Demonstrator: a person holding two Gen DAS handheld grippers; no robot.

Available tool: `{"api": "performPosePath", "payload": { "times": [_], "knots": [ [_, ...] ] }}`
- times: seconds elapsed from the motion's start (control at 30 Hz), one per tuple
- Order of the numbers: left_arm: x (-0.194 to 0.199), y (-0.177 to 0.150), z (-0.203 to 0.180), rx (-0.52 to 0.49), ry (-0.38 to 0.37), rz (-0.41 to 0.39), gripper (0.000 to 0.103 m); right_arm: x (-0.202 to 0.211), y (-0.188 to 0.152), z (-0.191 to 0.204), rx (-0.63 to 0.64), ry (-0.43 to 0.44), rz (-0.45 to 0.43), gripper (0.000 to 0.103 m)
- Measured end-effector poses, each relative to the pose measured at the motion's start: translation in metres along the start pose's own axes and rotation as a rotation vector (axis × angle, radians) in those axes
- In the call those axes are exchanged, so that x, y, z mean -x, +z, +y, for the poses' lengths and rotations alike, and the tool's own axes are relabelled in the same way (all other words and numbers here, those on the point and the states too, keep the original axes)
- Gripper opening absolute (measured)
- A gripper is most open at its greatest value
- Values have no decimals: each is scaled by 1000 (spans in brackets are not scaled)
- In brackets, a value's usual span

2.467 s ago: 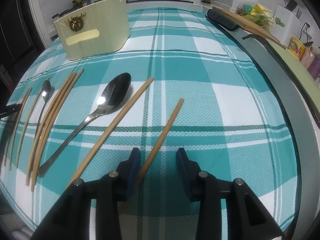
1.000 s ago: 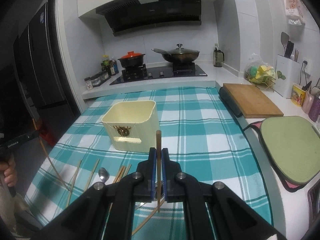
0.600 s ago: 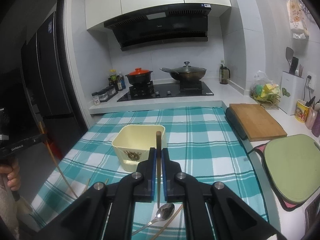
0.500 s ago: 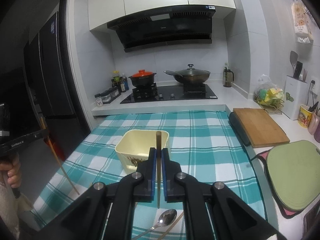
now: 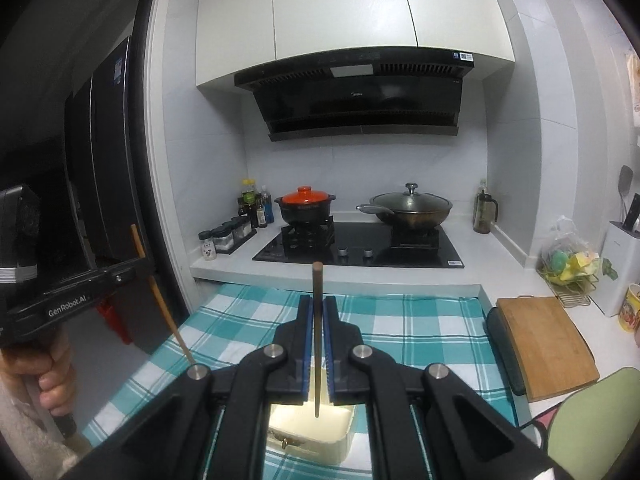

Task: Organize utensils
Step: 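Lift and carry the held chopsticks with both tools over the cream holder, then open both tools to drop the chopsticks upright into the cream holder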

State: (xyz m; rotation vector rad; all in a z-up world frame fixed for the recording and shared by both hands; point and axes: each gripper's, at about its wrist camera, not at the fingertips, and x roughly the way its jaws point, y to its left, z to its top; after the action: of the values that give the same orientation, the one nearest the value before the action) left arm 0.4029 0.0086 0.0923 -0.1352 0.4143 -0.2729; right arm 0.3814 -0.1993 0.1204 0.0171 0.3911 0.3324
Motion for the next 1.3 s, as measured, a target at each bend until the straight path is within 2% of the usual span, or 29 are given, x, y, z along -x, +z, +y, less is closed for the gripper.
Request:
{"api": "performPosePath", "payload": {
  "times": [0.17,0.33,0.47,0.57,0.6,0.63,0.67,0.7,0.73,0.77,0.8,0.83,0.93,1.07,1.23,1.3],
  "knots": [
    [-62,-22,3,17,22,86,3,-50,-14,-6,-34,19,97,5],
    [-110,-49,7,20,53,190,3,-100,-38,-25,-111,36,249,5],
    [-133,-67,10,32,66,252,3,-133,-57,-39,-139,32,339,5],
    [-143,-76,10,20,84,296,5,-149,-66,-40,-120,23,369,6],
    [-145,-77,11,21,93,309,13,-153,-67,-39,-112,27,379,6],
    [-147,-78,11,26,97,321,31,-158,-69,-40,-107,27,382,7],
    [-145,-79,13,36,100,324,39,-161,-69,-39,-100,26,385,10],
    [-139,-79,16,47,105,317,52,-164,-69,-38,-96,22,385,25],
    [-133,-77,17,53,104,308,56,-164,-68,-40,-98,14,380,42],
    [-124,-75,19,55,102,301,58,-160,-65,-40,-107,9,362,45],
    [-115,-73,21,53,103,295,63,-156,-64,-40,-115,8,346,46],
    [-105,-70,23,50,106,285,73,-149,-61,-40,-115,7,334,46],
    [-65,-66,28,34,121,232,92,-120,-55,-33,-72,-21,297,46],
    [-5,-75,31,-39,150,200,93,-63,-57,-24,1,-48,239,57],
    [57,-110,40,-121,137,252,93,14,-78,-22,41,-90,210,58],
    [77,-128,39,-153,130,300,93,42,-88,-25,46,-110,199,58]
  ]
}}
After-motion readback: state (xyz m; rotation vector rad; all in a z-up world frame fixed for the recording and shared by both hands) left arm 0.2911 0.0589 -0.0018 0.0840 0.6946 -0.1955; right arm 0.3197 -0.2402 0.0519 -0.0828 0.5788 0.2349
